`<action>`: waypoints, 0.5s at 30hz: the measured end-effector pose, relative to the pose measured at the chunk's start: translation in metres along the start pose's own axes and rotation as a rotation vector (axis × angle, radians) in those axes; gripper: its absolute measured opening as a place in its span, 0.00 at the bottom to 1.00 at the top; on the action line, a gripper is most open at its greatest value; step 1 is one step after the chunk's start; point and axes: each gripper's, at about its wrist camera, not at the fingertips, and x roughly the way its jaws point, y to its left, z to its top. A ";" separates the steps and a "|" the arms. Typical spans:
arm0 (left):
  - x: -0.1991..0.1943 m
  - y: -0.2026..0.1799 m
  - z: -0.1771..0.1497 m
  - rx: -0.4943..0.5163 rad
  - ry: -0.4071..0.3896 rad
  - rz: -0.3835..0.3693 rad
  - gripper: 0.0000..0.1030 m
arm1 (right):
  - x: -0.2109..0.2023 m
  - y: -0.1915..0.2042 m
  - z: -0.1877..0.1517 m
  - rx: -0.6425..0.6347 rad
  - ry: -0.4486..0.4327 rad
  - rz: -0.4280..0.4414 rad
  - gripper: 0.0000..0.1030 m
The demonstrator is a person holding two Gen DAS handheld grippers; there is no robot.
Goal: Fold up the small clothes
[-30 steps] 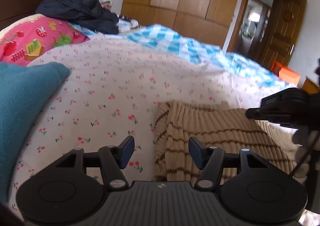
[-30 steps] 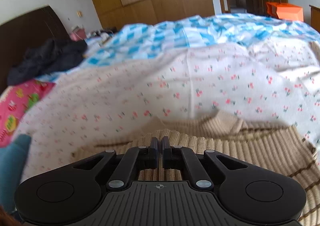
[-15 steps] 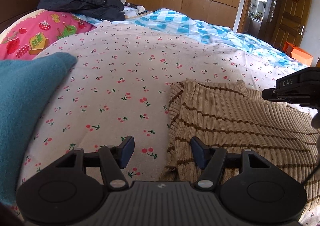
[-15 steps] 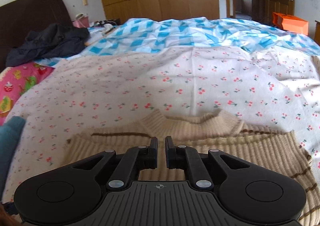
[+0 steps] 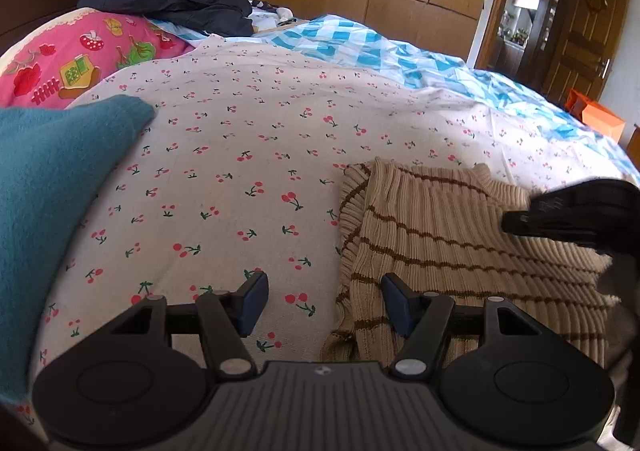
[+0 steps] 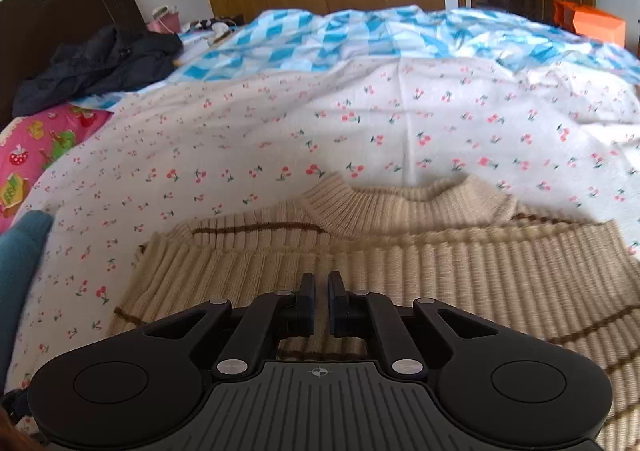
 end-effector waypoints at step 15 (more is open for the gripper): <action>-0.019 0.014 -0.003 -0.092 0.007 -0.027 0.65 | -0.039 -0.024 -0.009 0.070 0.025 0.008 0.14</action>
